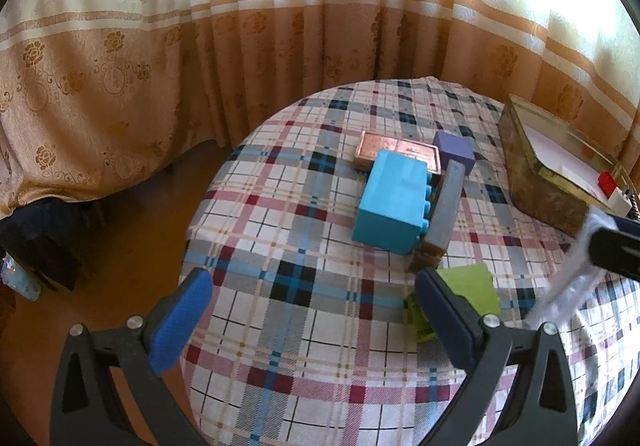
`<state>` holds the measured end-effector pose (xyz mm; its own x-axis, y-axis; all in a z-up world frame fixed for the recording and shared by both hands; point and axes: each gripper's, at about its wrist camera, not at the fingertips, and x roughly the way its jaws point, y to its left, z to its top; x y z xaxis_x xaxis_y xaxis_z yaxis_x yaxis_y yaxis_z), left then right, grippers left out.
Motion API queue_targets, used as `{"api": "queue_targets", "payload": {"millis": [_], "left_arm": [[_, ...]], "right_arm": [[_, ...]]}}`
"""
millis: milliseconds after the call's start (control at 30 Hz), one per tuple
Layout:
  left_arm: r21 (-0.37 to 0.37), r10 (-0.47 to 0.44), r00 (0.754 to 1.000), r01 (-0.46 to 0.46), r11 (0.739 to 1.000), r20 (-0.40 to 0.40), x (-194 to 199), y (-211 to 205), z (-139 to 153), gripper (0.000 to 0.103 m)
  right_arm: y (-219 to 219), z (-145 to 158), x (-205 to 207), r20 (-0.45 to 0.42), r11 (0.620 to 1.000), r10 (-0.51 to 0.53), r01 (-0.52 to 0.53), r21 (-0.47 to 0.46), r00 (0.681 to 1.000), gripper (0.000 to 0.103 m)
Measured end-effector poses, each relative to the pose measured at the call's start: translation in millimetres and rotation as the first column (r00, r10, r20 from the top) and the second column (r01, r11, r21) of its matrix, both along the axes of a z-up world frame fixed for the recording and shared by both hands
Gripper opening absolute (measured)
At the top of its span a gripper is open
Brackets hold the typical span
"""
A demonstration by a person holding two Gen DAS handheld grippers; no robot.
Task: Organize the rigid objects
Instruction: 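Grasp the clear floss-pick case with the right gripper while the left grasps the green block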
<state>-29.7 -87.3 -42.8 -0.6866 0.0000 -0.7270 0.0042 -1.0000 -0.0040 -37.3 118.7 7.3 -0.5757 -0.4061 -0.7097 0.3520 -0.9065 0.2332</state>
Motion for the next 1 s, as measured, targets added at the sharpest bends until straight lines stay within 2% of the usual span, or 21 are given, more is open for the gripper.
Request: {"api": "queue_targets", "payload": {"millis": [133, 233, 333, 433, 567, 733, 767, 800, 833, 1000], "left_arm": [[-0.01, -0.004, 1.0, 0.004, 1.0, -0.005, 0.9, 1.5, 0.4, 0.102], [-0.008, -0.004, 1.0, 0.004, 1.0, -0.001, 0.0, 0.3, 0.1, 0.102], [-0.002, -0.006, 1.0, 0.006, 1.0, -0.004, 0.2, -0.7, 0.1, 0.102], [-0.002, -0.006, 1.0, 0.006, 1.0, -0.003, 0.4, -0.3, 0.4, 0.102], [0.0, -0.013, 1.0, 0.013, 1.0, -0.008, 2.5, 0.0, 1.6, 0.102], [-0.02, -0.023, 0.999, 0.023, 1.0, -0.025, 4.2, 4.9, 3.1, 0.102], [-0.028, -0.031, 0.999, 0.03, 0.999, -0.034, 5.5, 6.7, 4.2, 0.102], [-0.032, -0.035, 0.998, 0.033, 0.999, -0.046, 7.1, 8.3, 5.5, 0.102], [-0.032, -0.039, 0.997, 0.037, 0.999, -0.061, 9.0, 9.0, 7.2, 0.102], [0.067, -0.089, 0.993, 0.094, 0.993, -0.072, 13.7, 13.5, 13.7, 0.102]], "right_arm": [[-8.0, -6.7, -12.1, -0.025, 1.0, -0.021, 0.02, -0.007, 0.999, 0.057], [-20.3, -20.6, -19.5, -0.027, 0.997, -0.044, 0.046, 0.07, 0.999, 0.057], [-27.8, -48.5, -22.7, 0.03, 0.99, -0.052, 0.047, 0.134, 0.998, 0.057], [-20.3, -46.7, -15.8, 0.019, 0.991, -0.068, 0.065, 0.114, 0.998, 0.058], [-13.2, -54.4, -3.5, 0.075, 0.991, -0.057, 0.047, 0.126, 0.996, 0.059], [-15.3, -55.1, 17.6, 0.047, 0.981, -0.022, 0.013, 0.191, 0.999, 0.066], [-16.4, -56.3, 20.6, 0.032, 0.977, -0.024, 0.017, 0.214, 0.999, 0.065], [-17.2, -57.2, 22.8, 0.019, 0.971, -0.034, 0.029, 0.236, 0.999, 0.057], [-16.3, -54.7, 21.9, 0.013, 0.969, -0.041, 0.037, 0.243, 0.999, 0.056], [1.6, -41.8, 24.8, -0.034, 0.982, -0.102, 0.107, 0.154, 0.994, 0.056]]}}
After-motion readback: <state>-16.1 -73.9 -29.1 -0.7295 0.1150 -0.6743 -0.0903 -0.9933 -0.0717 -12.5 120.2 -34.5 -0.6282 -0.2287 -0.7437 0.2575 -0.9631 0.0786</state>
